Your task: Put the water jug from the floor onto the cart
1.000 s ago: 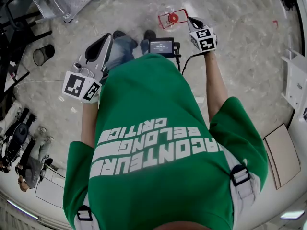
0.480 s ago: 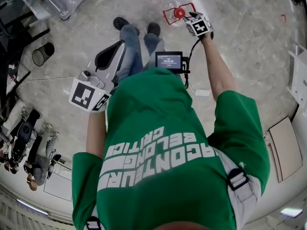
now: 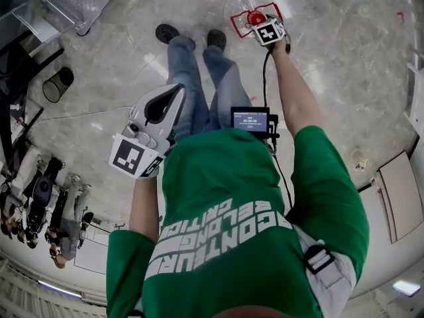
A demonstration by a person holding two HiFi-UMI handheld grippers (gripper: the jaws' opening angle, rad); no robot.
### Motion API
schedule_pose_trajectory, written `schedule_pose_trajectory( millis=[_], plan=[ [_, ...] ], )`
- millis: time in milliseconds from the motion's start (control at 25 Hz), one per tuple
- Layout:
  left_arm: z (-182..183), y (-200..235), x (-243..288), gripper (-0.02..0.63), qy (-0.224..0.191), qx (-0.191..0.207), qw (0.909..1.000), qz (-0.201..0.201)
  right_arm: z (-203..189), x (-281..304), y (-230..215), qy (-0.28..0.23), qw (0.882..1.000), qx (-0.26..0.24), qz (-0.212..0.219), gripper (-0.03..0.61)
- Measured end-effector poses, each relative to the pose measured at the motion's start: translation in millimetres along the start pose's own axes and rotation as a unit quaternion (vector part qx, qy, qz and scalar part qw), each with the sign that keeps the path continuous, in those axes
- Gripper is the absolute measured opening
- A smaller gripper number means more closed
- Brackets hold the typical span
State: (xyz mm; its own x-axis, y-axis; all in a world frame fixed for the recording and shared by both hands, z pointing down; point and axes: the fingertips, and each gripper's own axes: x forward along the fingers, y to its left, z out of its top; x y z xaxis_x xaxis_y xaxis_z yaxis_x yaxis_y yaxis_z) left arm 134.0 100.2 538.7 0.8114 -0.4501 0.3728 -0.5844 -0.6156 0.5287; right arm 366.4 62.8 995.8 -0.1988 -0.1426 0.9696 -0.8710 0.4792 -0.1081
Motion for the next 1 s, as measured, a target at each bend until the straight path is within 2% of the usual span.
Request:
schedule_pose_trajectory(
  millis=[160, 320, 560, 760, 880, 1000],
  plan=[
    [-11, 24, -2, 0.015, 0.003, -0.020, 0.9997, 0.011, 3, 28, -2, 0.008, 1.000, 0.016, -0.015, 0.304],
    [-20, 26, -2, 0.015, 0.008, -0.036, 0.9992, 0.012, -16, 37, -11, 0.049, 0.997, 0.039, -0.052, 0.302],
    [-26, 35, 2, 0.014, 0.004, -0.064, 0.9979, 0.008, -7, 53, -14, 0.041, 0.995, 0.053, -0.068, 0.301],
    [-15, 24, -2, 0.014, -0.006, -0.057, 0.9984, 0.004, -15, 29, -19, 0.040, 0.995, 0.060, -0.065, 0.299],
    [-2, 25, -9, 0.015, -0.015, -0.049, 0.9987, 0.005, -8, -4, -23, 0.026, 0.995, 0.068, -0.062, 0.299],
    [14, 22, -13, 0.015, -0.030, -0.040, 0.9987, 0.002, -14, -44, -32, 0.038, 0.995, 0.062, -0.072, 0.299]
  ],
)
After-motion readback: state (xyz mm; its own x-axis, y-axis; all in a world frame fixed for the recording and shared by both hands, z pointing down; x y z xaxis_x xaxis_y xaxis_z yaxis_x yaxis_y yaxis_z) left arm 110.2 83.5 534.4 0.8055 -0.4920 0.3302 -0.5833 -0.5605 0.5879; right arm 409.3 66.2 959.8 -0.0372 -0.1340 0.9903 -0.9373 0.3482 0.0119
